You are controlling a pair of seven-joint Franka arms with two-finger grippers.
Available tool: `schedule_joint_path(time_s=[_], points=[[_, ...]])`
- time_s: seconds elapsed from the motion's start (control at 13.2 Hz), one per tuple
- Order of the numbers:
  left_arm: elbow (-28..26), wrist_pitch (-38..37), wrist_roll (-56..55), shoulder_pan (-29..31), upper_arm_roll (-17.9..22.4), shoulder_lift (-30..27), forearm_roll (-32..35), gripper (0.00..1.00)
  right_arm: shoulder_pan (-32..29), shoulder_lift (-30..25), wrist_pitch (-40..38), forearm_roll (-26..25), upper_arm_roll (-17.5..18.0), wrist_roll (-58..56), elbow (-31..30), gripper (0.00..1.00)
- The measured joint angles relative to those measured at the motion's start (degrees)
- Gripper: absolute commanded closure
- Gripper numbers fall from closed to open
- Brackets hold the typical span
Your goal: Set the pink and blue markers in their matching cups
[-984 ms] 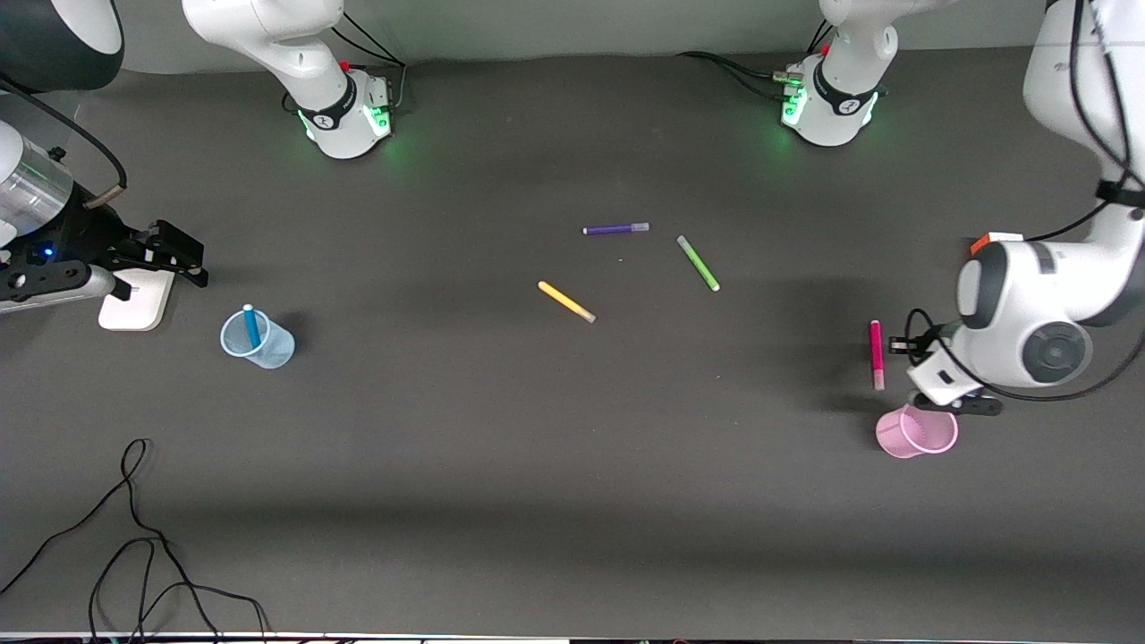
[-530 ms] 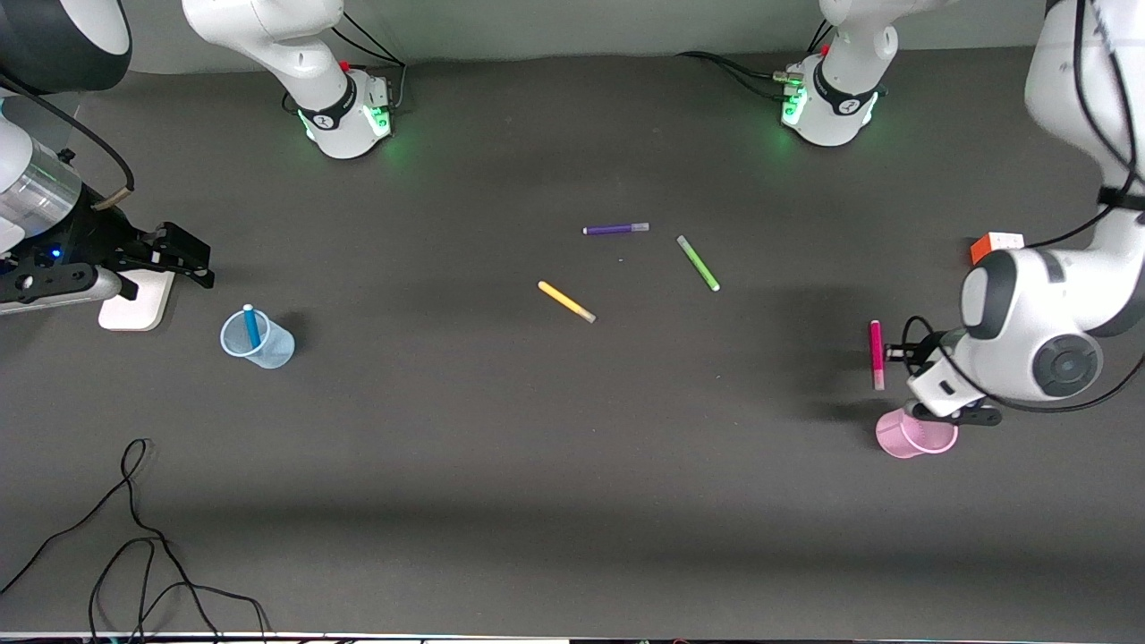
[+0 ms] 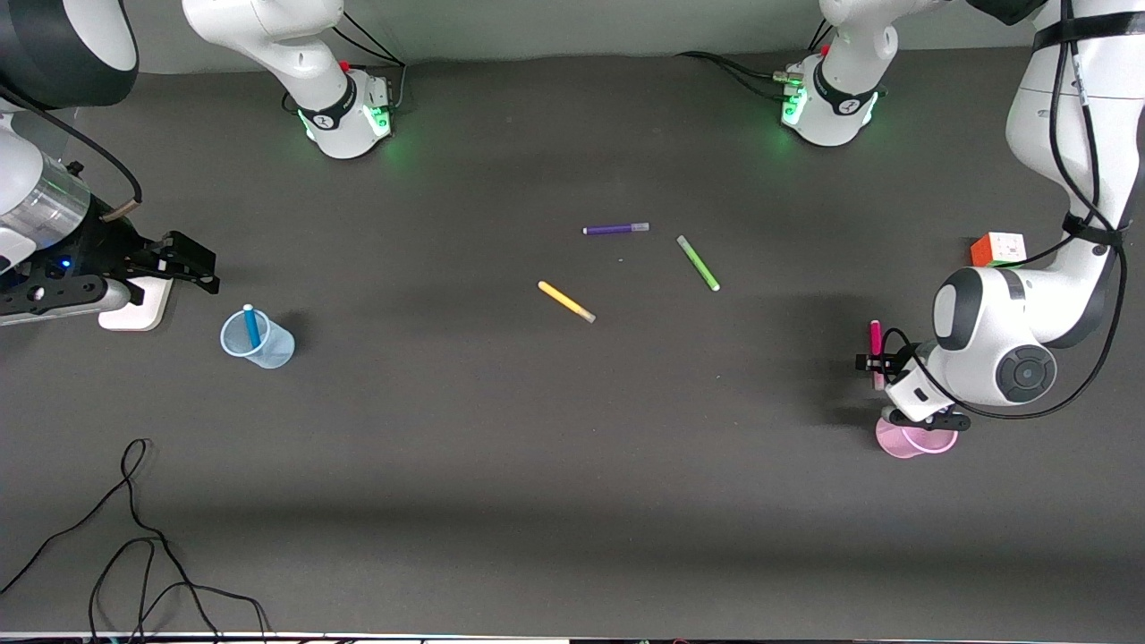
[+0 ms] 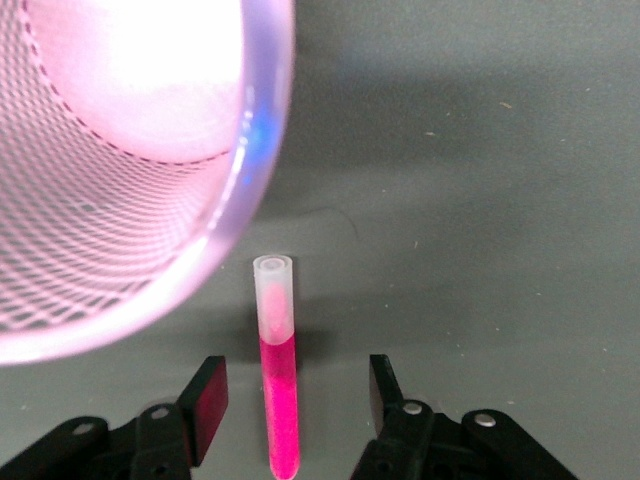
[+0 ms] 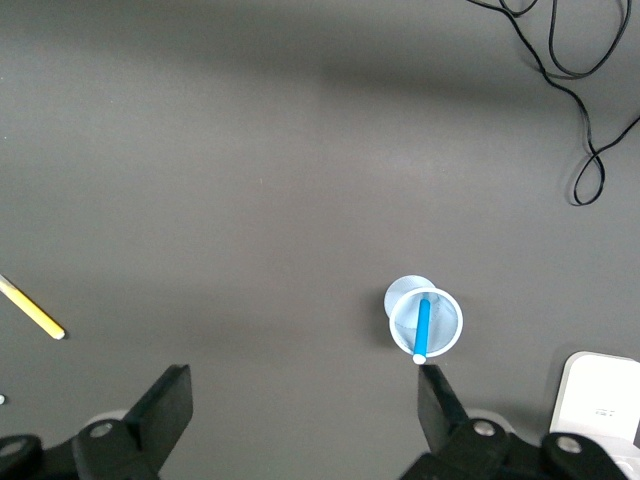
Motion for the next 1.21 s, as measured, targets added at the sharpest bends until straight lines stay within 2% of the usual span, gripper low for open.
schedule_joint_path(time_s=[0.38, 0.53, 0.83, 1.21], points=[[-1.2, 1.6, 1.7, 1.0, 0.2, 0.0, 0.0, 0.61, 0.0, 0.7, 0.0, 0.0, 0.0, 0.0, 0.0, 0.0], [-1.4, 1.7, 2.7, 1.9, 0.3, 0.0, 0.0, 0.68, 0.0, 0.8, 0.0, 0.0, 0.0, 0.0, 0.0, 0.0], [-1.7, 1.8, 2.9, 2.1, 0.2, 0.0, 0.0, 1.0, 0.0, 2.4, 0.1, 0.0, -0.1, 0.0, 0.0, 0.0], [-1.7, 1.2, 2.9, 2.1, 0.1, -0.3, -0.1, 1.0, -0.2, 3.1, 1.7, 0.0, -0.2, 0.0, 0.1, 0.0]])
